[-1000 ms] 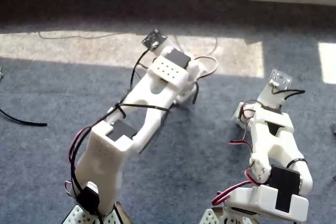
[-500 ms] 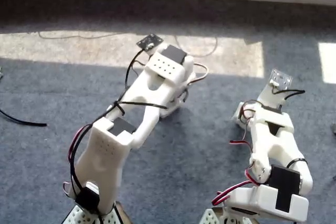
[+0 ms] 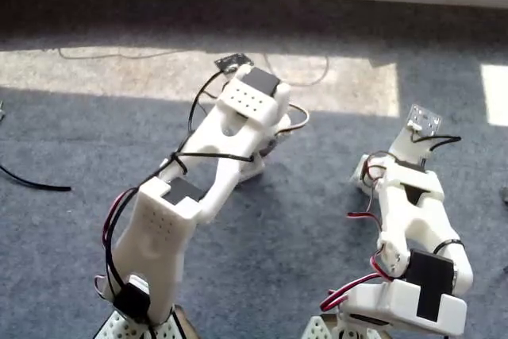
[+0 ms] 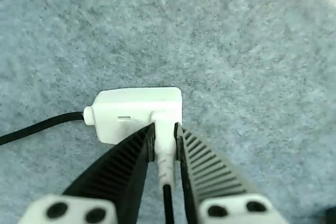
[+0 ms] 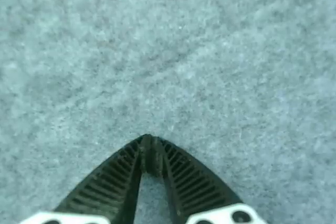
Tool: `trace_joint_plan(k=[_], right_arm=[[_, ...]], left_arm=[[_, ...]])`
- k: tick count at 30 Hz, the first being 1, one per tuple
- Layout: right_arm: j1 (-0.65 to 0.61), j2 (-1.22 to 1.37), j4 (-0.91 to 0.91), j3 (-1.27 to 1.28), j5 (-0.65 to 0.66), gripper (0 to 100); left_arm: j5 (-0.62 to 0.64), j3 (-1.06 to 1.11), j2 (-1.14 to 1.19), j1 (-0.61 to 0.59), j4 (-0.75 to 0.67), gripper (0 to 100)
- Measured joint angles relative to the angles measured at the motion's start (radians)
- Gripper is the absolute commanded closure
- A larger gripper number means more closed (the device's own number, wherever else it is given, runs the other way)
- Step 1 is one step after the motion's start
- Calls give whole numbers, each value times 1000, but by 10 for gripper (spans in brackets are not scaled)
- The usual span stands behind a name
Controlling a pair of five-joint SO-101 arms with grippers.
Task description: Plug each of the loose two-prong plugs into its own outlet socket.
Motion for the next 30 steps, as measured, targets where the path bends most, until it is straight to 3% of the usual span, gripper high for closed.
trace_joint_plan(k=[4, 12, 22, 30], right_arm=[[0, 0, 0, 0, 0, 992], [0, 0, 0, 0, 0, 992], [0, 0, -6, 0, 0, 992], [0, 3, -11, 0, 0, 992]], left_arm=[[-91, -6, 3, -2, 71, 770], [-434, -49, 6, -11, 144, 765], [-845, -51, -196, -25, 150, 765], [-1238, -51, -118, -110, 155, 765]])
